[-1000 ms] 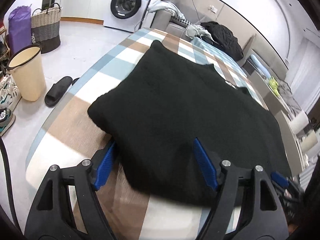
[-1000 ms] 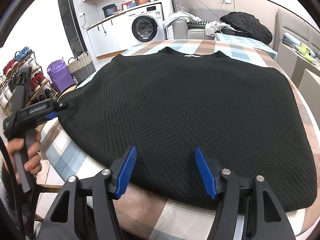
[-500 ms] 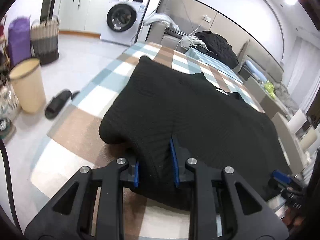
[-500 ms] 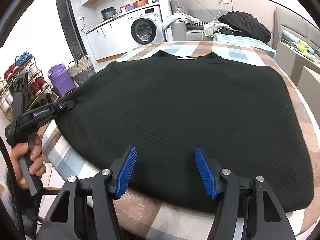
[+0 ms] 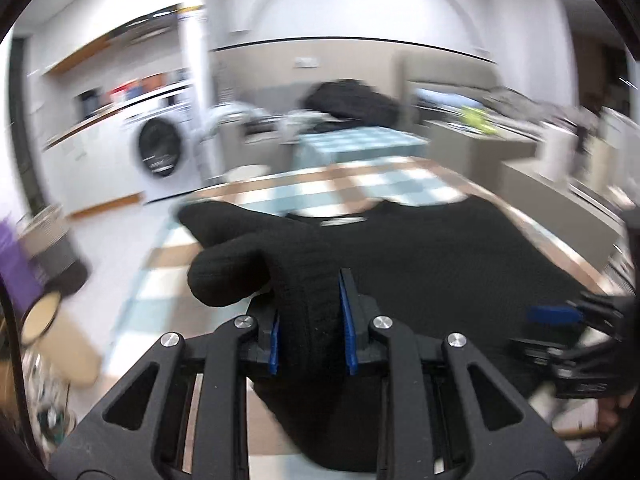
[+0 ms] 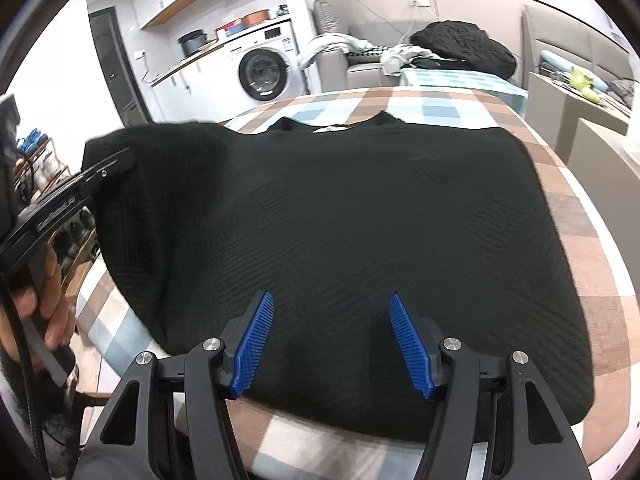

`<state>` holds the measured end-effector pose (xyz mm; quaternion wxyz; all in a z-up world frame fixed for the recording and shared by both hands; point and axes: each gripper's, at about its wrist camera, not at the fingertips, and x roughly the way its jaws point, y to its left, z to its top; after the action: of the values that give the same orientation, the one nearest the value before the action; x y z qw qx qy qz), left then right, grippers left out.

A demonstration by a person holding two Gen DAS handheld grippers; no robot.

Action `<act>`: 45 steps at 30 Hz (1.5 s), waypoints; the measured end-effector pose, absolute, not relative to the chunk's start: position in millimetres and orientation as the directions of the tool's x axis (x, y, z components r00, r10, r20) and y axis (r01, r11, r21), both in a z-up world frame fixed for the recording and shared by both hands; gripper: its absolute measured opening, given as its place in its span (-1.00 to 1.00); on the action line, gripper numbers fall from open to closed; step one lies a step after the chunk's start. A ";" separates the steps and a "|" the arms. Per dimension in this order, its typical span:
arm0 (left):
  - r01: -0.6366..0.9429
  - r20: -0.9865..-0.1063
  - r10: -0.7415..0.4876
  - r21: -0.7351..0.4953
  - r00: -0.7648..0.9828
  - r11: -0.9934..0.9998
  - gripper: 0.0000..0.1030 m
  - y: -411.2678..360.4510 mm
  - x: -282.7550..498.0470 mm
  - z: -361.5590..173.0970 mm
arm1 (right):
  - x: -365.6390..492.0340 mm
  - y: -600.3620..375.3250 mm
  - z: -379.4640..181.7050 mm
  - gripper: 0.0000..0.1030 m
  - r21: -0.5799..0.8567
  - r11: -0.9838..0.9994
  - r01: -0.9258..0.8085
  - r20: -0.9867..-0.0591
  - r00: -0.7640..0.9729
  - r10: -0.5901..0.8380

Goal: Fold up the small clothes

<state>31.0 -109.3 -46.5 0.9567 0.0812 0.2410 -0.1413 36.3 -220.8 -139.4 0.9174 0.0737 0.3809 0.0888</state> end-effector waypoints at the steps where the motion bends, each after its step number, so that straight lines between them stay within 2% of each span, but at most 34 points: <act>1: 0.352 -0.487 -0.268 0.088 0.831 0.932 -0.61 -122.2 28.9 -46.6 | 36.8 -224.3 -138.6 0.21 0.207 0.973 -0.098 -0.684 0.697 0.215; 4: 0.528 -0.561 -0.424 0.027 0.711 0.849 -0.60 -158.5 26.8 -58.1 | 35.5 -234.9 -137.2 0.21 0.211 0.975 -0.069 -0.681 0.706 0.197; 5: 0.601 -0.595 -0.496 -0.027 0.632 0.799 -0.60 -169.2 26.4 -66.5 | 35.1 -238.4 -137.5 0.21 0.212 0.975 -0.058 -0.682 0.706 0.190; 7: 0.652 -0.616 -0.549 -0.074 0.565 0.755 -0.52 -176.8 20.9 -74.6 | 34.2 -245.1 -137.6 0.21 0.220 0.975 -0.033 -0.685 0.706 0.179; 10: 0.668 -0.602 -0.571 -0.083 0.557 0.740 -0.12 -172.7 9.9 -76.5 | 32.2 -253.3 -134.4 0.21 0.255 0.967 -0.025 -0.675 0.711 0.196; 11: 0.660 -0.591 -0.571 -0.085 0.570 0.747 0.12 -167.4 6.2 -75.0 | 30.8 -255.5 -132.2 0.21 0.273 0.962 -0.027 -0.667 0.714 0.210; 12: 0.640 -0.571 -0.566 -0.091 0.594 0.763 0.23 -157.4 3.2 -72.1 | 29.8 -257.8 -129.5 0.21 0.296 0.955 -0.033 -0.657 0.718 0.228; 17: 0.535 -0.557 -0.515 -0.144 0.651 0.832 0.26 -110.6 7.4 -68.2 | 27.5 -264.1 -119.2 0.21 0.398 0.915 -0.061 -0.617 0.720 0.316; 23: 0.370 -0.599 -0.424 -0.220 0.679 0.903 0.26 -45.8 26.2 -84.7 | 41.0 -262.9 -118.6 0.21 0.511 0.857 -0.061 -0.591 0.699 0.402; 30: 0.285 -0.628 -0.425 -0.316 0.652 0.905 0.26 -14.6 41.3 -109.2 | 67.6 -248.0 -136.5 0.27 0.607 0.793 -0.056 -0.599 0.623 0.503; 32: 0.274 -0.631 -0.429 -0.333 0.646 0.902 0.26 -12.8 45.2 -115.2 | 67.4 -244.7 -139.1 0.05 0.620 0.782 -0.064 -0.582 0.631 0.513; 33: 0.268 -0.632 -0.426 -0.335 0.647 0.904 0.26 -12.1 45.6 -116.7 | 65.8 -242.1 -136.9 -0.44 0.623 0.777 -0.089 -0.566 0.635 0.526; 34: 0.260 -0.630 -0.424 -0.339 0.651 0.904 0.26 -10.6 46.0 -117.9 | 61.4 -239.3 -131.1 -0.75 0.624 0.772 -0.122 -0.541 0.645 0.539; 38: 0.252 -0.615 -0.424 -0.349 0.665 0.903 0.26 -13.7 46.6 -113.9 | 31.7 -238.6 -101.5 -0.88 0.681 0.699 -0.219 -0.407 0.680 0.610; 40: 0.256 -0.612 -0.419 -0.340 0.671 0.905 0.26 -15.3 46.1 -112.0 | 20.8 -241.0 -98.5 -0.88 0.706 0.673 -0.221 -0.390 0.672 0.630; 42: 0.265 -0.613 -0.423 -0.334 0.668 0.904 0.26 -18.7 44.7 -112.3 | 10.8 -240.8 -107.4 -0.89 0.703 0.684 -0.193 -0.430 0.651 0.626; 45: 0.284 -0.627 -0.427 -0.320 0.652 0.904 0.26 -27.3 43.3 -114.6 | 8.5 -242.8 -129.8 -0.87 0.601 0.794 -0.094 -0.581 0.630 0.515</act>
<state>43.3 -27.3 -114.6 0.9036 -0.0971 0.3679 -0.1969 8.5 -242.8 -129.8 0.8619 0.2684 0.3923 0.1766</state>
